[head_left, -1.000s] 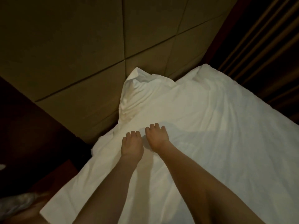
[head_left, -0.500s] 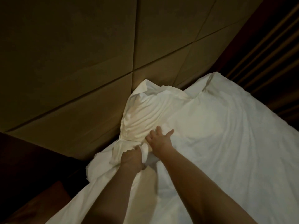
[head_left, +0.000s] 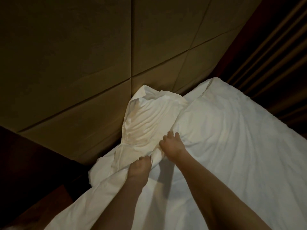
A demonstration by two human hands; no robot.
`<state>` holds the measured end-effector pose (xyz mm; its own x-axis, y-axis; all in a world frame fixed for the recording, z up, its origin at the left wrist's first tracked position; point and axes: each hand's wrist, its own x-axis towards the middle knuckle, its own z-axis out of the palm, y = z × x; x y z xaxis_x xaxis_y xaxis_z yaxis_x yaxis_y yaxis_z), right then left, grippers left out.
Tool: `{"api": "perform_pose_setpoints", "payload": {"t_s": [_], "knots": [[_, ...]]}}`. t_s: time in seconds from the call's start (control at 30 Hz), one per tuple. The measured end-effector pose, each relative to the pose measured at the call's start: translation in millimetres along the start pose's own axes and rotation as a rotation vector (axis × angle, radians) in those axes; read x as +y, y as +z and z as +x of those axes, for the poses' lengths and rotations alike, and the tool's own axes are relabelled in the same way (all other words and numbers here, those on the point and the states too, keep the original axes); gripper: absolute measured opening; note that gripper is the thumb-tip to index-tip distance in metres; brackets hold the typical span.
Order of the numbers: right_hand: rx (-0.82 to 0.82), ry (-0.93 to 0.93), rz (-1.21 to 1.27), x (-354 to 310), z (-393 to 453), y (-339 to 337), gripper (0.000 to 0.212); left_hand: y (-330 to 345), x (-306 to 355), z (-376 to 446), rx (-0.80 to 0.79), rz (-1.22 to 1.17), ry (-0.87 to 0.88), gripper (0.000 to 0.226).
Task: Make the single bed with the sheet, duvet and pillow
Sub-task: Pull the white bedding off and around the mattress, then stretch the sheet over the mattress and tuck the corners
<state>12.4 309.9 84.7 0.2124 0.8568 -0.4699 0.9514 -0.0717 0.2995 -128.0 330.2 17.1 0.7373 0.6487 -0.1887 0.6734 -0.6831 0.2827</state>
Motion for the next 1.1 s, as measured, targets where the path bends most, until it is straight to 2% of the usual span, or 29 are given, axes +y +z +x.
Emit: {"api": "perform_pose_setpoints", "payload": {"t_s": [0.13, 0.3, 0.37, 0.4, 0.47, 0.53, 0.6, 0.73, 0.8, 0.87, 0.93, 0.97, 1.03, 1.1], "knots": [[0.043, -0.053, -0.077, -2, -3, -13, 0.031, -17, 1, -12, 0.050, 0.034, 0.020, 0.051], [0.077, -0.065, 0.015, 5, -4, -28, 0.030, -39, -4, -12, 0.038, 0.085, 0.047, 0.054], [0.081, -0.041, 0.032, 7, -6, -37, 0.032, -55, -3, -9, 0.087, 0.146, 0.047, 0.054], [0.083, -0.030, 0.031, 8, -7, -41, 0.033, -62, -2, -9, 0.060, 0.160, 0.044, 0.053], [0.077, -0.009, 0.024, 8, -9, -49, 0.033, -80, 2, -13, -0.094, 0.175, -0.001, 0.042], [0.061, 0.021, 0.019, 8, -12, -58, 0.032, -87, 1, -10, -0.062, 0.284, 0.022, 0.030], [0.074, 0.052, 0.005, 16, -14, -71, 0.032, -99, 0, 0, -0.110, 0.330, 0.066, 0.033], [0.171, 0.094, -0.053, 41, -9, -117, 0.034, -162, 6, 14, 0.092, 0.267, 0.066, 0.035], [0.250, 0.116, -0.100, 51, -10, -152, 0.030, -198, 6, 16, 0.065, 0.276, 0.106, 0.027], [0.291, 0.163, -0.105, 63, -14, -188, 0.027, -227, 9, 33, 0.202, 0.304, 0.131, 0.030], [0.348, 0.236, -0.110, 74, -14, -208, 0.027, -249, 12, 42, 0.254, 0.342, 0.102, 0.029], [0.385, 0.274, -0.103, 75, -8, -207, 0.029, -250, 9, 47, 0.225, 0.322, 0.084, 0.028], [0.421, 0.314, -0.004, 60, 14, -189, 0.035, -231, -13, 57, 0.160, 0.263, -0.014, 0.028], [0.364, 0.288, 0.122, 21, 43, -158, 0.043, -193, -48, 59, 0.093, 0.284, -0.138, 0.028]]}}
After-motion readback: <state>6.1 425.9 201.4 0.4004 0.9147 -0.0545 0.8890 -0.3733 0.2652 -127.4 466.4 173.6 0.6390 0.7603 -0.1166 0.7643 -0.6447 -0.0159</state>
